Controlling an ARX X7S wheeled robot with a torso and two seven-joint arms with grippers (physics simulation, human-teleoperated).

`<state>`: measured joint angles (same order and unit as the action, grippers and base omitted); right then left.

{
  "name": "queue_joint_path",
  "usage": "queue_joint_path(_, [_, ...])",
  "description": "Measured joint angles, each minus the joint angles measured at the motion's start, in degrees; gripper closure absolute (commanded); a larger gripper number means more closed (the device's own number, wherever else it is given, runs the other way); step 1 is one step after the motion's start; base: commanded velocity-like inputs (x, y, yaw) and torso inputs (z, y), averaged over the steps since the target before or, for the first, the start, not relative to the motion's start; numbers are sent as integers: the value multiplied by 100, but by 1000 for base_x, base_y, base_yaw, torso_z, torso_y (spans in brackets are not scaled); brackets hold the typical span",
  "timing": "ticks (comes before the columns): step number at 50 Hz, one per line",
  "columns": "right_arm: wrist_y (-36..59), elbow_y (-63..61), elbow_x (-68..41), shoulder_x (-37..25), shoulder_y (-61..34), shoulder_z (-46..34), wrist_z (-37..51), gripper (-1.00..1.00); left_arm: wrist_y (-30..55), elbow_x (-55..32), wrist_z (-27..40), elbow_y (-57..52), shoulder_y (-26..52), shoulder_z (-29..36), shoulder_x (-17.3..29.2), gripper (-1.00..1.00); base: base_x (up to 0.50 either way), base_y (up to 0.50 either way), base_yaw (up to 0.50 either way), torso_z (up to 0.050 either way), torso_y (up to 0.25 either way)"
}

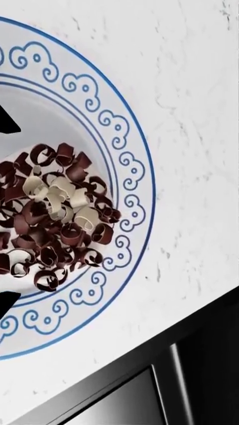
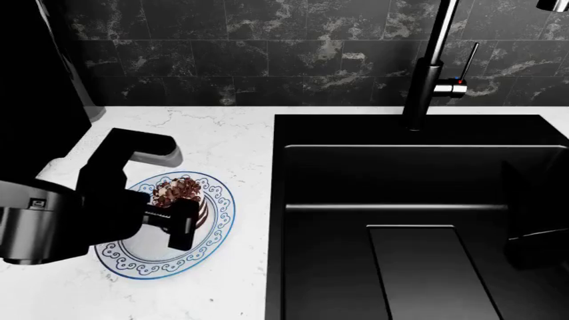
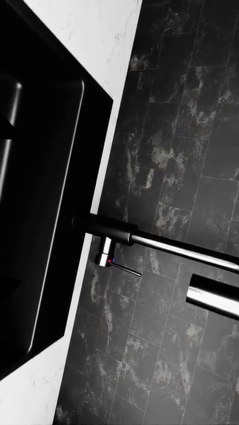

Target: Move the dessert items from the plate to the tray.

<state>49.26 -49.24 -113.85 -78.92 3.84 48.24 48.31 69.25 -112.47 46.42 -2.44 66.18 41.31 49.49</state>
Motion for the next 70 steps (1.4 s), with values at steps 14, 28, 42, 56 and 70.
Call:
queue_joint_path(14, [39, 14, 34, 41, -24, -27, -17, -100, 31, 130, -61, 58, 61, 54, -62, 100, 0, 0, 0, 0, 0])
queue_joint_path(28, [93, 19, 2, 65, -54, -2, -5, -100, -16, 31, 26, -155, 45, 39, 35, 100, 0, 0, 0, 0, 0])
queue_joint_path(42, [214, 14, -186, 80, -129, 168, 77, -100, -251, -577, 332, -661, 142, -150, 320, 100, 0, 0, 0, 0, 1])
queue_joint_path(56, [283, 6, -241, 115, -175, 225, 105, -100, -610, -909, 547, -1049, 284, -473, 581, 100, 0, 0, 0, 0, 1])
queue_joint_path(70, [433, -33, -384, 206, -222, 396, 203, -100, -1032, -1265, 743, -1725, 222, -831, 911, 100, 0, 0, 0, 1, 1])
